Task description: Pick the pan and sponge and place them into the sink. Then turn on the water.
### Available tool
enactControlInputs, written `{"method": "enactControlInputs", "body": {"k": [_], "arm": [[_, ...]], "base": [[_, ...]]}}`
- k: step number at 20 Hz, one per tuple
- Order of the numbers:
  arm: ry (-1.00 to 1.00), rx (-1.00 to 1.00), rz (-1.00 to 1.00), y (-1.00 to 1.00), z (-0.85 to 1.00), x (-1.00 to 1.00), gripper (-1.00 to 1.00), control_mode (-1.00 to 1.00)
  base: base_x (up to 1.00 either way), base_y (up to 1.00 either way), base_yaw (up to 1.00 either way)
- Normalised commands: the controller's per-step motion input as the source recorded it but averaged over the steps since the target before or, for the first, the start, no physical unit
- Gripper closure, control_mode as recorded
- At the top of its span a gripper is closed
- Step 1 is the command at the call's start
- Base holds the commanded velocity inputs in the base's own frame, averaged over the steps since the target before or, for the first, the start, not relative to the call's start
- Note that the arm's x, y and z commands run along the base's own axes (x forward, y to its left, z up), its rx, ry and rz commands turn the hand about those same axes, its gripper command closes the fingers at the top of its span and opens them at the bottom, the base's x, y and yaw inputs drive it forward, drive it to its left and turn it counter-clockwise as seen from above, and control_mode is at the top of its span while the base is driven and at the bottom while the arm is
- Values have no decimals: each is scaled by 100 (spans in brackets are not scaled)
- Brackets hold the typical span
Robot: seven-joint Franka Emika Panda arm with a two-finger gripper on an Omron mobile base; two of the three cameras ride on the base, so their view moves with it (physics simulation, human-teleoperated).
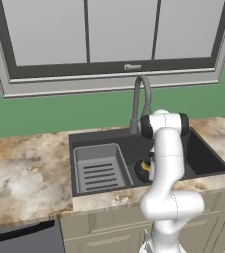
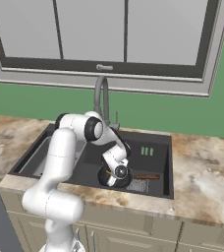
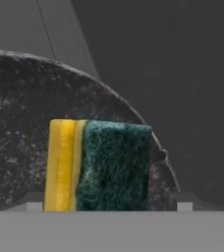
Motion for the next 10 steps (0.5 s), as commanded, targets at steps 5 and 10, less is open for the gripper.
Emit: {"method": "enactControlInputs", "body": {"k": [5, 10], "arm": [[-11, 1, 1, -3, 6, -7, -100, -100], [-3, 5, 1, -4, 30, -11, -100, -100]], "base": [[0, 0, 0], [0, 0, 0]]}}
